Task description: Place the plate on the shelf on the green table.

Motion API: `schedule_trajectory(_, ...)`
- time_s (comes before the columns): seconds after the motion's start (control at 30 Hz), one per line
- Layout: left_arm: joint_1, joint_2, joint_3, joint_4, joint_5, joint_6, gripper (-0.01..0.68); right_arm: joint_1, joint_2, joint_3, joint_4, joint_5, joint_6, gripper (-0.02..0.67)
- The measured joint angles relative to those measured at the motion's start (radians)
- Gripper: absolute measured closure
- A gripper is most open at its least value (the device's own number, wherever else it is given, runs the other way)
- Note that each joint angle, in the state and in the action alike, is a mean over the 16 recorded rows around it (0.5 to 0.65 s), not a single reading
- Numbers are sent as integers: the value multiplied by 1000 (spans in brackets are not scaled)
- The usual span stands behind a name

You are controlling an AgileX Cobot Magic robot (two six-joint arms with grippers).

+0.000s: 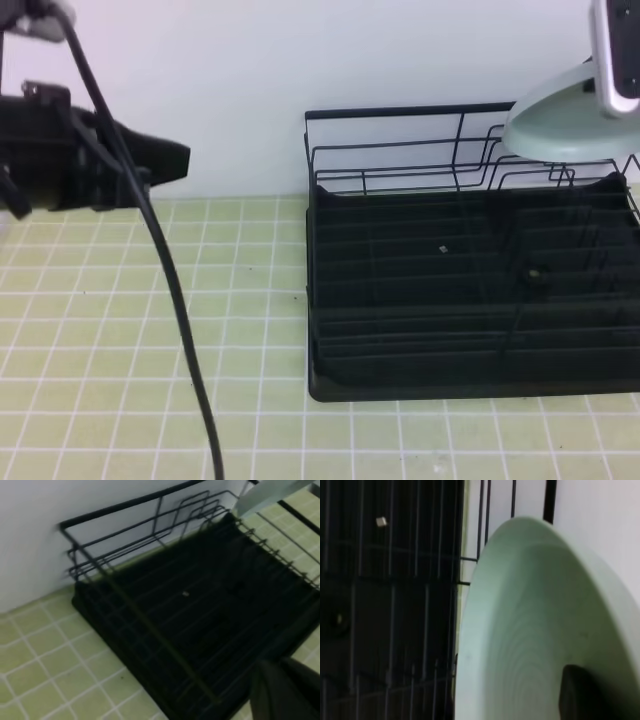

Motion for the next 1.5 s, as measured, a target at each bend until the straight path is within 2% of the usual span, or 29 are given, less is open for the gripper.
schedule_trajectory(0.53,0,8,146,-18,-118,21,674,17,117,-62,-13,8,-38,533)
schedule_trajectory(1.5,0,8,160,-53,-159,52,674,17,264,-66,68,-6,-33,533)
